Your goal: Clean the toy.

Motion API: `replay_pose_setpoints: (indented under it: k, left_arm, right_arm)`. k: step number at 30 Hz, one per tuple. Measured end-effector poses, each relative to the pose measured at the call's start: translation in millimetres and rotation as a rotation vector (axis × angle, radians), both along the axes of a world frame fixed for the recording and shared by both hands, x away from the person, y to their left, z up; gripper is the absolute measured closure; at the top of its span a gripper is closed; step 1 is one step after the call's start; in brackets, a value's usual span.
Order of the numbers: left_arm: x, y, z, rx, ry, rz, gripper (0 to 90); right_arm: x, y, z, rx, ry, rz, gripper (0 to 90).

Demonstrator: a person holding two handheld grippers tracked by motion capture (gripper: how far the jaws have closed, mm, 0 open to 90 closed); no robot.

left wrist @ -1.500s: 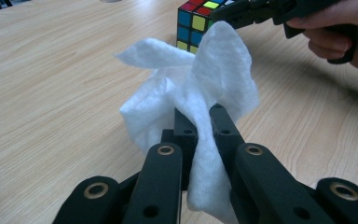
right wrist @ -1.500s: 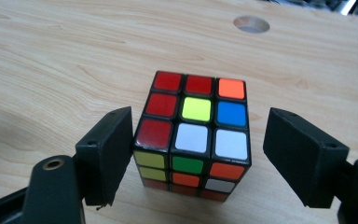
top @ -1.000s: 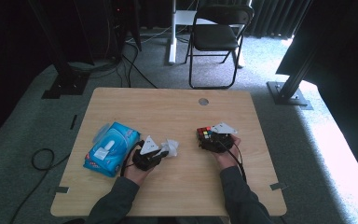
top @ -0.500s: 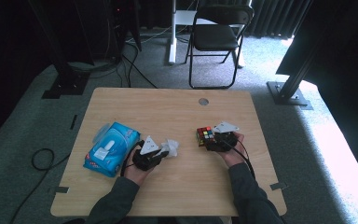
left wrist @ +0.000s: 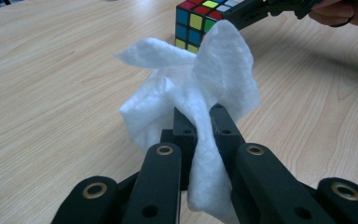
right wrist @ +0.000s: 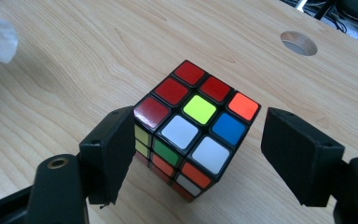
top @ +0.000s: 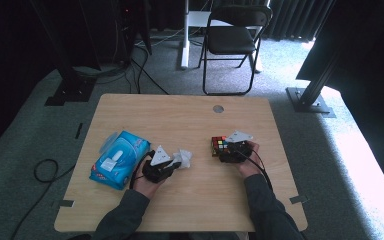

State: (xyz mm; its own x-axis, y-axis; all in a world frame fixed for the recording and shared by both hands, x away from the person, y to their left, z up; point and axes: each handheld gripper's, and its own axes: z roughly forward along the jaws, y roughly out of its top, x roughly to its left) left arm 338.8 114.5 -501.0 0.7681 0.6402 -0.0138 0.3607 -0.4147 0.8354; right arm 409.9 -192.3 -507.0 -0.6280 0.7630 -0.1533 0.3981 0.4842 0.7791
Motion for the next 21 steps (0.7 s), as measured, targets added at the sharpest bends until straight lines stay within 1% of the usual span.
replay_pose_setpoints:
  k: [6, 7, 12, 21]
  left_arm:
    - [0.0, -0.3, -0.2, -0.002, 0.001, -0.001, 83.6]
    - [0.1, -0.3, -0.2, -0.002, 0.001, -0.001, 83.6]
    - [0.1, -1.1, -1.1, 0.000, 0.003, -0.003, 83.6]
    - [0.2, -1.3, -1.0, 0.000, 0.004, -0.004, 83.5]
  right_arm:
    - [5.2, 2.1, -0.8, 0.012, 0.006, 0.009, 23.0]
    - [6.1, 2.1, -1.5, 0.015, 0.006, 0.015, 22.0]
    - [10.5, 1.9, -7.1, 0.016, 0.017, 0.013, 19.5]
    - [18.6, -2.8, -11.4, 0.056, 0.016, 0.041, 18.9]
